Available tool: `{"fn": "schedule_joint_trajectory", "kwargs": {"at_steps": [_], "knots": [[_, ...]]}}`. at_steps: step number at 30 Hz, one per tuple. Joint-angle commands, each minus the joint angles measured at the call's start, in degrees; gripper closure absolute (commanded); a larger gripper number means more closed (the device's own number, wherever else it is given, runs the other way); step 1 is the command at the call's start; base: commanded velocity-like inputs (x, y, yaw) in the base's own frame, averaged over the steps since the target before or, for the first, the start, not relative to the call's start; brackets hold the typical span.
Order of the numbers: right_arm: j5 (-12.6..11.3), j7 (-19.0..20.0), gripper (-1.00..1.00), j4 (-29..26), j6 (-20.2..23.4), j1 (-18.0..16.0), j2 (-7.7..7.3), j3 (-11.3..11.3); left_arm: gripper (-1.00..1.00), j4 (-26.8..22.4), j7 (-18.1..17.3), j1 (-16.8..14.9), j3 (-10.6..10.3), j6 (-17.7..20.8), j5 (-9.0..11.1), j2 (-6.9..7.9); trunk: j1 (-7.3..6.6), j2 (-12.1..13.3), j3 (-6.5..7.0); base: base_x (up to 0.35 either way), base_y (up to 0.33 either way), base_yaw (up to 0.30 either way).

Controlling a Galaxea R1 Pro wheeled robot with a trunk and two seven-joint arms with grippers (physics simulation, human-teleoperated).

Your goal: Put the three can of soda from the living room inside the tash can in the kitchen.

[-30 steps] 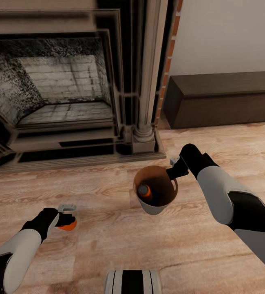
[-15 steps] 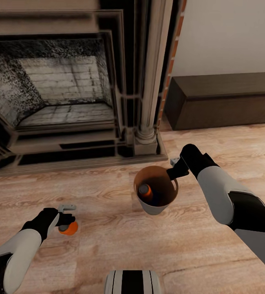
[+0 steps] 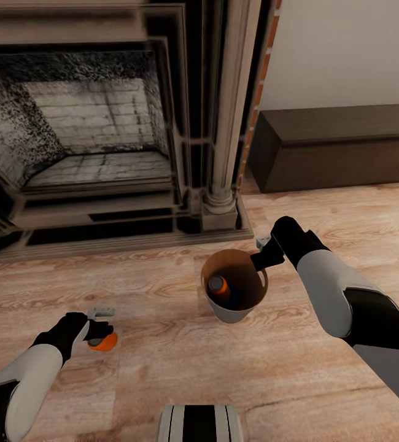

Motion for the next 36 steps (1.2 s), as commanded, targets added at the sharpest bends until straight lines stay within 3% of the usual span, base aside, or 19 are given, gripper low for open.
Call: {"fn": "schedule_joint_trajectory", "kwargs": {"at_steps": [1,8,12,13,22,36], "knots": [[-1.22,0.32,1.0,0.02,0.47,-0.04,0.02,-0.25,-1.0,0.0,0.0,0.0,0.0,0.0,0.0,0.0,-0.01,0.0,0.0,0.0,0.0,0.0],[-1.22,0.32,1.0,0.02,0.47,-0.05,-0.04,-0.23,-1.0,0.01,0.03,0.0,0.0,0.69,0.0,0.0,0.15,-0.08,-1.32,0.0,0.0,0.0],[-1.22,0.32,1.0,0.01,0.47,-0.05,-0.04,-0.23,-1.0,0.0,0.0,0.0,0.0,1.33,0.03,0.0,0.15,-0.08,-1.32,0.0,0.0,0.0],[-1.22,0.32,1.0,0.03,0.47,-0.04,-0.04,-0.23,1.0,-0.01,0.06,0.0,0.0,1.37,0.08,0.0,0.15,-0.08,-1.32,0.0,0.0,0.0],[-1.22,0.32,1.0,0.01,0.47,0.01,-0.05,-0.26,1.0,-0.27,0.07,0.0,0.07,1.49,0.19,0.0,0.15,-0.08,-1.32,0.0,0.0,0.0],[-1.31,0.32,1.0,0.01,0.47,0.23,-0.05,-0.25,1.0,0.0,-0.39,0.0,0.09,1.63,0.06,0.0,-0.21,0.1,1.78,0.0,0.0,0.0]]}}
